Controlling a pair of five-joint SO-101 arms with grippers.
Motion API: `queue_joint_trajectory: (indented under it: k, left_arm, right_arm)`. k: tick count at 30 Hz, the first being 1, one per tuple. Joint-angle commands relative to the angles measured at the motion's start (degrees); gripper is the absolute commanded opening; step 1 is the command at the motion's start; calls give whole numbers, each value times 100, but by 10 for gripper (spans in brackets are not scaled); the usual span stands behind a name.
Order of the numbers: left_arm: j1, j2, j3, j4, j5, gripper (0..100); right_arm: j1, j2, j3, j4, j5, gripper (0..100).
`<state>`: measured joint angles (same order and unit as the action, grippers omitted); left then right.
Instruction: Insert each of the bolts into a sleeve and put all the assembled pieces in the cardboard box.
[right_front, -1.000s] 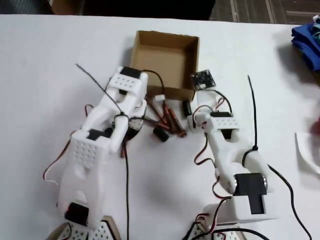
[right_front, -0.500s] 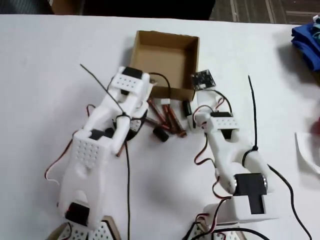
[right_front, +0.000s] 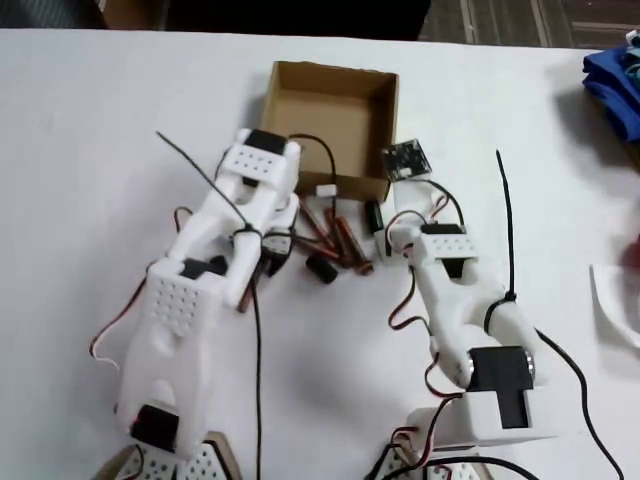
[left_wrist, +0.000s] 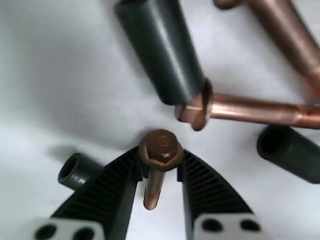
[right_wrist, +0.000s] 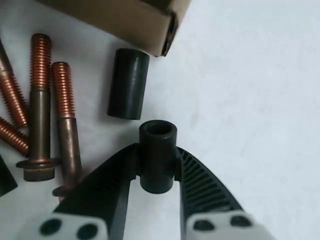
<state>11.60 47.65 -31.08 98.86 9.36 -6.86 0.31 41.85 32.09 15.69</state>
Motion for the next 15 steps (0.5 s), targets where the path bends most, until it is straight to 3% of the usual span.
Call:
queue_joint_trajectory:
  k: [1,15]
  left_arm:
    - [105,-53,-171,-246,53,67]
    - [97,-158,629,-273,26,25]
  right_arm:
    - [22,-31,-264,4,53,20]
    - [22,-31,-264,4,53,20]
